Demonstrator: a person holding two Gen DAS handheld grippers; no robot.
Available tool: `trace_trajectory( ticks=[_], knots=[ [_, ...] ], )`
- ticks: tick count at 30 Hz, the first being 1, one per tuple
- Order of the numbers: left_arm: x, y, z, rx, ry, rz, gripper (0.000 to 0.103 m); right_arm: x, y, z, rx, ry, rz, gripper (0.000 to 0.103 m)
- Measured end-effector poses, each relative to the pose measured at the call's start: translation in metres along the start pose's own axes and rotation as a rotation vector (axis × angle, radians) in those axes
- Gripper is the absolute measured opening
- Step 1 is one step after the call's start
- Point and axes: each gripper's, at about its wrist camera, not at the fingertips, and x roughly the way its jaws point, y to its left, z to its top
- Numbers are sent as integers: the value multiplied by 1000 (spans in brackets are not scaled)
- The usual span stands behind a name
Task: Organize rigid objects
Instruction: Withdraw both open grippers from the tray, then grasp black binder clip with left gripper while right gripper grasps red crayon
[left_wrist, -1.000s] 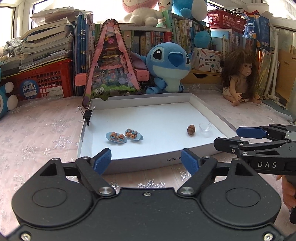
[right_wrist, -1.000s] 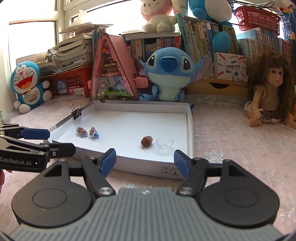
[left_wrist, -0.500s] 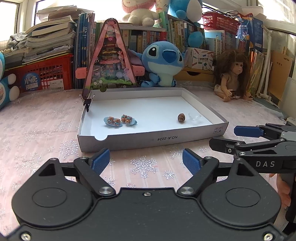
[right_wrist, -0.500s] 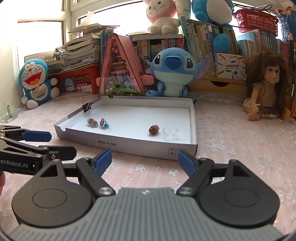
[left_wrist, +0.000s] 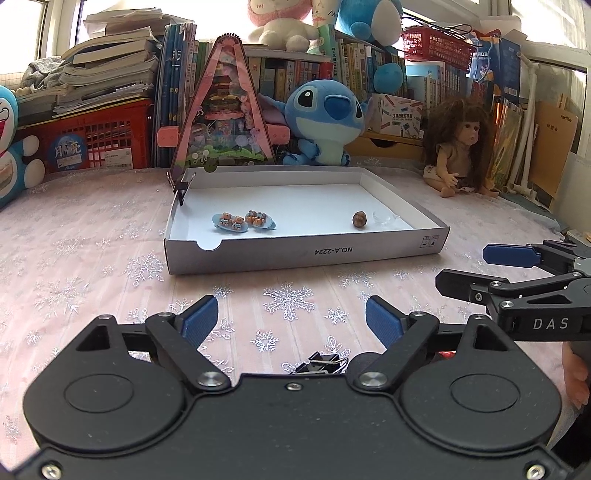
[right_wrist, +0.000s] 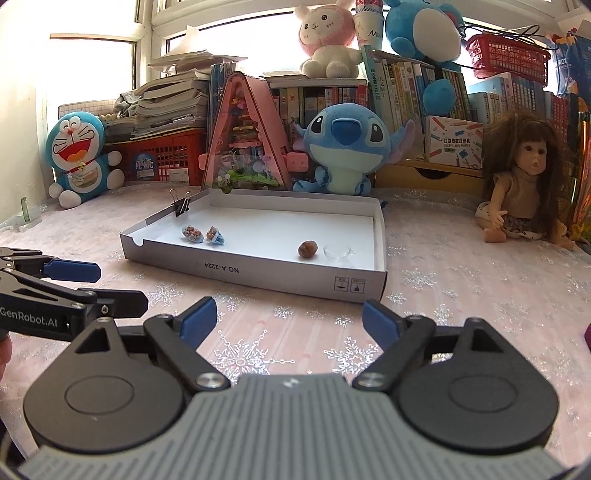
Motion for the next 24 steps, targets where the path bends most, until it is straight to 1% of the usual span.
trace_trajectory(
  ticks=[7,14,22,24],
  knots=[
    [-4,1,-9,-1,2,-2,87,-9,-4,-11,11,10,-15,93],
    [-11,1,-20,6,-6,-11,87,-21,-5,-21,2,-5,-48,94],
    [-18,-1,-28,33,-12,10,87,-29,-4,-31,-13,-7,-84,94],
    [-20,0,-30,30,-11,16,84,-30,-4,-33,-11,-6,-87,94]
  ],
)
